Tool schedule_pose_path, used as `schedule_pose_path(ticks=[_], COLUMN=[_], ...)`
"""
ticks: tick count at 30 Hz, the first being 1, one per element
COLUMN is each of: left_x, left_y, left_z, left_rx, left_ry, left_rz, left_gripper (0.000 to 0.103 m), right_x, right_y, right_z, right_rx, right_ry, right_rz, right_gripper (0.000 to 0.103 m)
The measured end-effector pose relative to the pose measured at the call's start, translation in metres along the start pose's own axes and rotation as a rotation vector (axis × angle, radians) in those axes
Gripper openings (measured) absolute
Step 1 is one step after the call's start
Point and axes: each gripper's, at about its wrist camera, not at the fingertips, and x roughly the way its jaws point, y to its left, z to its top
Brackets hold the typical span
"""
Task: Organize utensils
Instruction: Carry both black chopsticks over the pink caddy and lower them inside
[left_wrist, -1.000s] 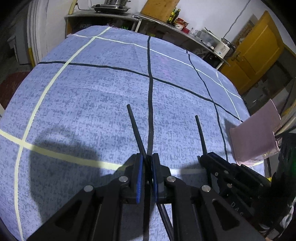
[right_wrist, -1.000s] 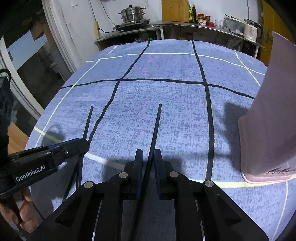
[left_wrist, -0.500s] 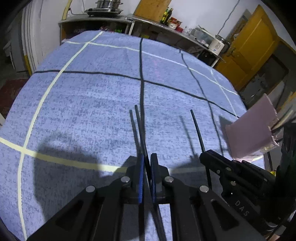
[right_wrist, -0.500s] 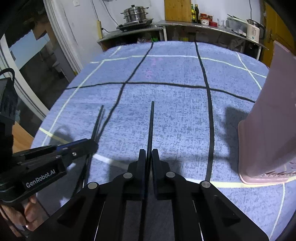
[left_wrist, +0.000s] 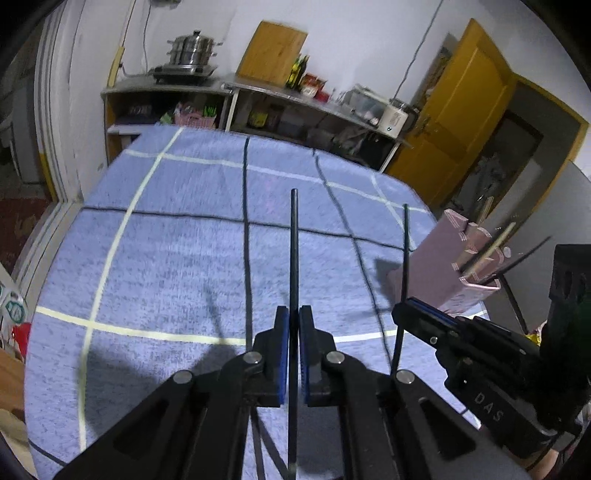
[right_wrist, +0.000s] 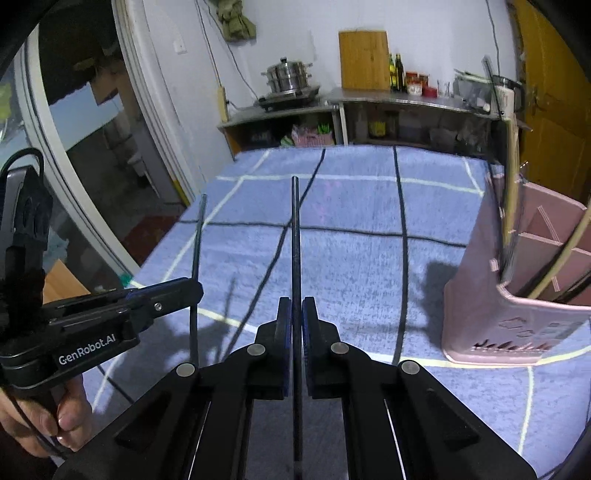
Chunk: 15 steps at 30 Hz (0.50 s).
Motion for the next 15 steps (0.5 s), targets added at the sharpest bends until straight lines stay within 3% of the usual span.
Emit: schedule_pose_path(ticks=[15], left_x=[-0.053], left_y=[-0.034], left_z=[0.009], left_rx=[0.096], left_ry=[-0.091], left_rz=[-0.081], left_gripper=[0.006], right_x=[-0.068], right_y=[-0.002], right_z=[0.005], right_rx=[0.021], right_ry=[-0.116], right_rz=[0.003], right_gripper=[0.006])
